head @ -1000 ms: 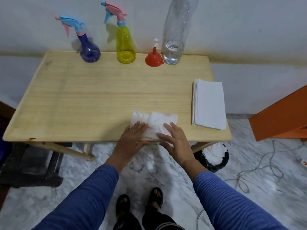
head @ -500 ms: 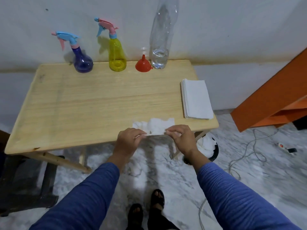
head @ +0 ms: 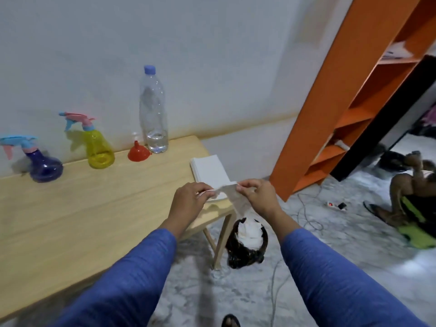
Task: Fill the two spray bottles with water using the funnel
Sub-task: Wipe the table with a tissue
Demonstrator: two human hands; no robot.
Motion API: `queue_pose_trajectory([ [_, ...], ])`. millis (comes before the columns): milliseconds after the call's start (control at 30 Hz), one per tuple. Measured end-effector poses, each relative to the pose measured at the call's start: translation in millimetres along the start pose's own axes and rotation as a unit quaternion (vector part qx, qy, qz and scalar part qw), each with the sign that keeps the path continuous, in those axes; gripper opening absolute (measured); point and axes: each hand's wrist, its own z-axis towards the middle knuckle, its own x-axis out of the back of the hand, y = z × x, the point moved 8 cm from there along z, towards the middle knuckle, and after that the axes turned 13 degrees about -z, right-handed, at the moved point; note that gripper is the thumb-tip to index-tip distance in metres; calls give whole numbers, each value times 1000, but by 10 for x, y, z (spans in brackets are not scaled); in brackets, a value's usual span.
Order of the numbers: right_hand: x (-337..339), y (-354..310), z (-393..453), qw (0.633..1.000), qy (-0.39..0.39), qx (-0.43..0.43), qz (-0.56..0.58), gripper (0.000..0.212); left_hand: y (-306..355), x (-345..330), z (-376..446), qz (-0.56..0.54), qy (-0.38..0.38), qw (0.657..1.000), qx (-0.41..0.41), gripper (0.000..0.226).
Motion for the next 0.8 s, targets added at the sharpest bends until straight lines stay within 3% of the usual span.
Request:
queue_pose_trajectory([
  [167,564,514,141,998,48,-33,-27,18,236,-719,345,-10,-58,998,-12,9],
  [400,1056,1764,594,991,67,-113,-35,14,218,-2087,880,-8,-120,993,-1,12],
  [633,878,3181,1317,982,5,-187,-33,14,-534,-3352,1350,1,-135,986,100,14],
  [800,304,4100,1588,965,-48,-256,-28,14,-1320,-4000,1448,26,-132,975,176,19],
])
